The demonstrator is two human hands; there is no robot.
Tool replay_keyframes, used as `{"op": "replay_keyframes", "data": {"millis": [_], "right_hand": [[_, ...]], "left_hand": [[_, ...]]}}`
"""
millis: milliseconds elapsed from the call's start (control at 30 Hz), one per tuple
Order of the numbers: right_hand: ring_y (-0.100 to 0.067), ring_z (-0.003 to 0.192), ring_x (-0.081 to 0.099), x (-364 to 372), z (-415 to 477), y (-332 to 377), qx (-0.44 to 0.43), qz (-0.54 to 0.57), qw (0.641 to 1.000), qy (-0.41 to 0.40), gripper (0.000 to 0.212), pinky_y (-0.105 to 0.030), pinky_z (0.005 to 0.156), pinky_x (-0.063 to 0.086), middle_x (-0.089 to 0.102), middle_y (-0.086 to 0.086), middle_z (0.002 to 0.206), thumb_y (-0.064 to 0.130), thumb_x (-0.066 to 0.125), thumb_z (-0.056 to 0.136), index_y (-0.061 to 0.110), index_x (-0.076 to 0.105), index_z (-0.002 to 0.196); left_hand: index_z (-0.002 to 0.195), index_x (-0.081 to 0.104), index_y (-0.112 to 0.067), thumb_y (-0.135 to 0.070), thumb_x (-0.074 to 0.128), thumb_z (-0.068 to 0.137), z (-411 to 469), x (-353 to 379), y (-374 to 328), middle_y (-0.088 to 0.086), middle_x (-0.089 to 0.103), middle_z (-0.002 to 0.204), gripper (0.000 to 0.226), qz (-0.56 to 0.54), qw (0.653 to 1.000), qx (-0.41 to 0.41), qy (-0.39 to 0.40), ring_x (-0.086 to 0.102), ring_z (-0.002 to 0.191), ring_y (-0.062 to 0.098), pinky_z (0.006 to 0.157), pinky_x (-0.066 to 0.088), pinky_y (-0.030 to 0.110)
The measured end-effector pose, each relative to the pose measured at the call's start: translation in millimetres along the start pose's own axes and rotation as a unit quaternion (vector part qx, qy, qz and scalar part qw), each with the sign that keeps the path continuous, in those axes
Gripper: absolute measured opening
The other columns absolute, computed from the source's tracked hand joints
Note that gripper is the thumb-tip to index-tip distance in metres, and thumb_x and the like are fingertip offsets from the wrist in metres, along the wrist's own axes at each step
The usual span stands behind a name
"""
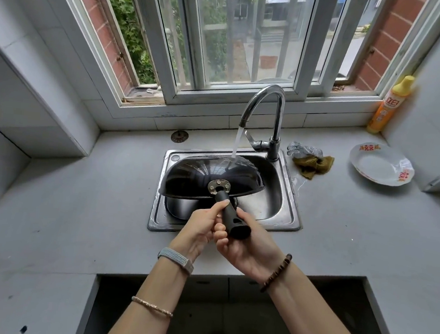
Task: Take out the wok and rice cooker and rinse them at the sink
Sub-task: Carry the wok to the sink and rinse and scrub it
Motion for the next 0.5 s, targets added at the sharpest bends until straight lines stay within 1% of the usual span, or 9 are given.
{"op": "replay_keyframes", "data": {"millis": [200, 333, 400, 500], "right_hand": [[-0.014, 0.052, 0.051, 12.0, 5.7, 4.4, -0.017, -0.004, 1.000, 0.004, 0.039, -0.021, 0.048, 0.049, 0.047, -0.007, 0.070, 0.042, 0.036, 0.099, 0.006, 0.051, 0.090], [-0.014, 0.054, 0.051, 19.2, 8.9, 10.6, -0.028, -0.030, 0.999, 0.013, 0.039, -0.021, 0.048, 0.046, 0.050, -0.004, 0.071, 0.043, 0.034, 0.099, 0.010, 0.053, 0.089], [-0.014, 0.055, 0.051, 22.2, 10.2, 13.7, -0.035, -0.046, 0.998, 0.015, 0.042, -0.021, 0.048, 0.045, 0.053, -0.003, 0.073, 0.043, 0.032, 0.099, 0.010, 0.056, 0.091], [-0.014, 0.056, 0.052, 27.7, 12.4, 19.8, -0.039, -0.043, 0.998, 0.022, 0.043, -0.021, 0.048, 0.045, 0.057, -0.004, 0.075, 0.043, 0.033, 0.099, 0.009, 0.058, 0.095]], "left_hand": [[0.057, 0.038, -0.018, -0.031, 0.064, 0.090, 0.9, 0.0, -7.0, -0.008, 0.029, 0.035, 0.044, -0.047, 0.999, -0.011, 0.023, 0.026, 0.023, 0.004, 0.026, 0.026, 0.011], [0.055, 0.037, -0.019, -0.036, 0.062, 0.090, 3.6, -0.2, -15.4, -0.008, 0.029, 0.032, 0.047, -0.033, 0.999, -0.007, 0.020, 0.024, 0.023, 0.005, 0.028, 0.023, 0.009], [0.053, 0.039, -0.019, -0.039, 0.064, 0.088, 7.7, -2.5, -18.7, -0.008, 0.031, 0.033, 0.047, -0.031, 0.999, -0.007, 0.017, 0.026, 0.023, 0.006, 0.030, 0.025, 0.009], [0.055, 0.043, -0.019, -0.040, 0.067, 0.085, 16.1, -3.9, -24.3, -0.007, 0.035, 0.036, 0.044, -0.038, 0.999, -0.007, 0.019, 0.029, 0.023, 0.005, 0.030, 0.027, 0.009]]}}
Point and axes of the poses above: each hand's wrist, its own z-axis towards the middle knuckle, its own x-axis out of the palm, y = z × x, the point moved 10 cm from there along z, towards the middle knuckle
